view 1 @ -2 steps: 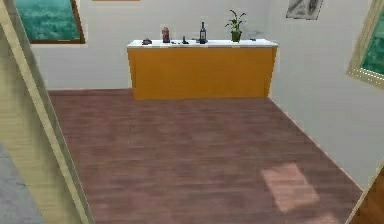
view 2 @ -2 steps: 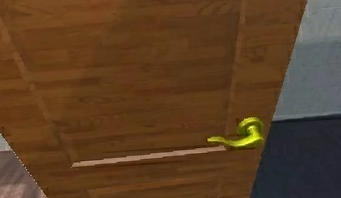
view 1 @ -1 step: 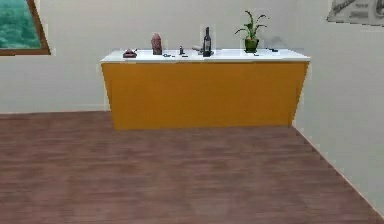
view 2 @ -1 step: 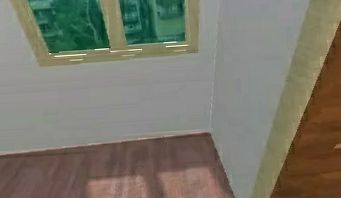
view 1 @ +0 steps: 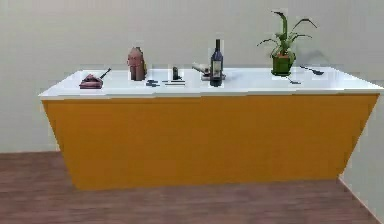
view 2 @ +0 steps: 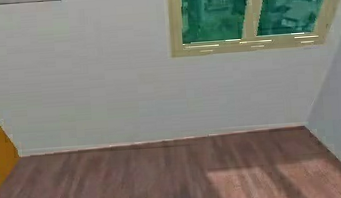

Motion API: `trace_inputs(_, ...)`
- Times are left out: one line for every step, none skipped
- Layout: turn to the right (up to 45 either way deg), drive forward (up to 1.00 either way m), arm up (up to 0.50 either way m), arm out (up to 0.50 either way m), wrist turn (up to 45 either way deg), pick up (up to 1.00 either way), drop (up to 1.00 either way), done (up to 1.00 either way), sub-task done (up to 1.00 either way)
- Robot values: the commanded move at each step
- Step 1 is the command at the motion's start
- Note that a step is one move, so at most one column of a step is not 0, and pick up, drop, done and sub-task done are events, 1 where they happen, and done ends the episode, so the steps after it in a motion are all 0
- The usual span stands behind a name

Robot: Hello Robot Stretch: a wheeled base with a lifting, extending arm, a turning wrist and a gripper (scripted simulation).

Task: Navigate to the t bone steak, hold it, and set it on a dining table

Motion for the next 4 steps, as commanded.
trace_inputs(0.0,0.85,0.00,0.00,0.0,0.00,0.00,0.00,0.00)
trace_inputs(-45.0,0.00,0.00,0.00,0.0,0.00,0.00,0.00,0.00)
trace_inputs(-27.0,0.00,0.00,0.00,0.0,0.00,0.00,0.00,0.00)
trace_inputs(0.0,0.00,0.50,0.00,0.0,0.00,0.00,0.00,0.00)
